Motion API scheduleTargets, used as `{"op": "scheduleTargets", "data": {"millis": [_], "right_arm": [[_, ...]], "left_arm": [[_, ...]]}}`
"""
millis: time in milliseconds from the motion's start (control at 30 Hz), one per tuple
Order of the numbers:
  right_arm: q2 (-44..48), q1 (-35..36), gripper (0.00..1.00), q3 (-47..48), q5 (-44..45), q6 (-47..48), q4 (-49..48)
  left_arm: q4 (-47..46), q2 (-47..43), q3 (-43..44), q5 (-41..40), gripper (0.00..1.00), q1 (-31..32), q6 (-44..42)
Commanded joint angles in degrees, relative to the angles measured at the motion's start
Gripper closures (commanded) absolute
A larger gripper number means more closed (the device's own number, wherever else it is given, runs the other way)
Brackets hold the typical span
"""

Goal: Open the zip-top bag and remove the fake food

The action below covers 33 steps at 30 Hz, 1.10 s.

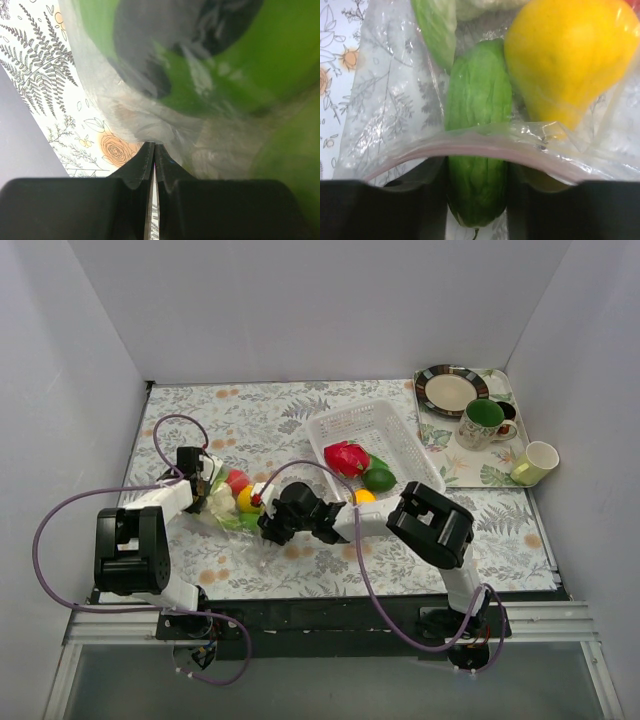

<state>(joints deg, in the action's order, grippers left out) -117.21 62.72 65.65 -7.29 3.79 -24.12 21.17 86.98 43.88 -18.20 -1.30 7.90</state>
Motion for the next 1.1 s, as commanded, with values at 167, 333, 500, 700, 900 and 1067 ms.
{"op": "scheduleTargets", "data": {"millis": [167,333,500,700,900,1067], "right_arm": [[16.6,0.6,0.95,-6.3,3.2,-3.0,6.0],[26.0,0.7,0.99,-7.6,14.3,-6.8,15.8],[36.5,0.7,0.99,-15.3,24.5,-11.6,21.4],[47.1,0.2,0.99,-19.8,44.8,-20.9,30.7],[47.7,-8.7,0.99,-17.8,54.4,-24.3,33.4],[40.1,-16.0,0.9,-11.9,51.2,-21.7,34.0]], "left_arm": [[-0.1,-0.8,-4.2,-2.1,1.0,0.3,-1.8],[-0.4,0.8,-2.1,-3.1,1.0,-0.5,-0.2],[6.6,-0.8,2.3,1.1,1.0,-0.5,3.7],[21.6,-6.8,14.2,13.3,1.0,-0.5,7.8],[33.8,-9.3,25.9,24.3,1.0,-0.4,9.8],[40.3,-11.2,32.1,29.3,1.0,-0.4,10.7]]}}
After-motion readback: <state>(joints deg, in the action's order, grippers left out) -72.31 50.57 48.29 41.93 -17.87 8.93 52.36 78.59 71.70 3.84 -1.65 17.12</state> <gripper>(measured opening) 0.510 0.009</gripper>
